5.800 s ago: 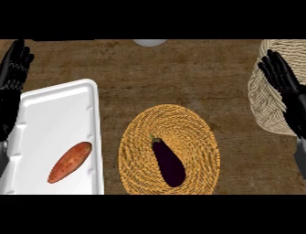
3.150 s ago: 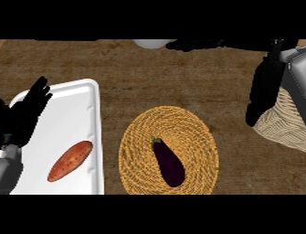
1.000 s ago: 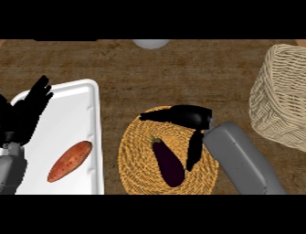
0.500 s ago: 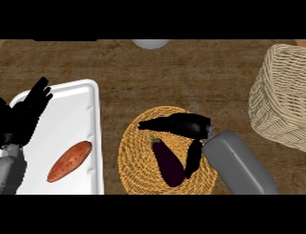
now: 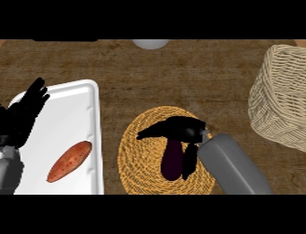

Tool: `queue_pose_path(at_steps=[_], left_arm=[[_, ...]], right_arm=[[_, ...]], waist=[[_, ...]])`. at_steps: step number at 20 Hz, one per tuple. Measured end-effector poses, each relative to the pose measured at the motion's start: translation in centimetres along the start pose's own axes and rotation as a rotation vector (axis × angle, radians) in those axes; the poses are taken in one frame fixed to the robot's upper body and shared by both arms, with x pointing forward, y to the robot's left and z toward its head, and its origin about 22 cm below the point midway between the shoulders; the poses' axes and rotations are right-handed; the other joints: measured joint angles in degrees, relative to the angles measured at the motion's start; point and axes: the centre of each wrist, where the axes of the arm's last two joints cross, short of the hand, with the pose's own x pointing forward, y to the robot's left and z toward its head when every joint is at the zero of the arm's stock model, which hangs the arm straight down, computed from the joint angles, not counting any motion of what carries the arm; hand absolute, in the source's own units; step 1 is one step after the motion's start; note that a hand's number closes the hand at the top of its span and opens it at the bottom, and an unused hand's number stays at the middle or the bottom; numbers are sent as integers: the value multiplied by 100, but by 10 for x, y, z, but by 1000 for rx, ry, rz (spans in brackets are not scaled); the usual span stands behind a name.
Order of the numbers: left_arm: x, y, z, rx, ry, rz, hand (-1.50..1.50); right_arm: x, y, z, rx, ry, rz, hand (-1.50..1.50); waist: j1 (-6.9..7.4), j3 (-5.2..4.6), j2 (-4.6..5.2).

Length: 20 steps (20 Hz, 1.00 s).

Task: Pick the eggplant from the placemat and place it in the basket

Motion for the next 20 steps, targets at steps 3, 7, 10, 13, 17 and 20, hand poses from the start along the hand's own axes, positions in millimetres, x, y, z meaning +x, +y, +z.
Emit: queue_pose_path(at_steps=[3,7,10,13,17,20], left_arm=[[0,0,0,-2,2,2,0],[4,0,-1,-6,7,2,0],[3,-3,-2,-4,8,1,0],[-3,-5,-3,2,12,0,0],[-10,4,1,44,32,4,0],[-13,14,5,78,47,6,0]], right_arm=[[7,10,-3,32,-15,71,150],[5,17,-4,33,-33,106,150],[5,17,-9,34,-42,127,150],[7,25,-4,12,-35,148,150],[13,46,6,-153,144,120,150],[15,63,18,-302,300,82,150]], waist=[[-6,-1,-7],[-5,-5,-23],[-5,-11,-33],[-20,-9,-53],[-279,-17,-173],[-498,-6,-262]])
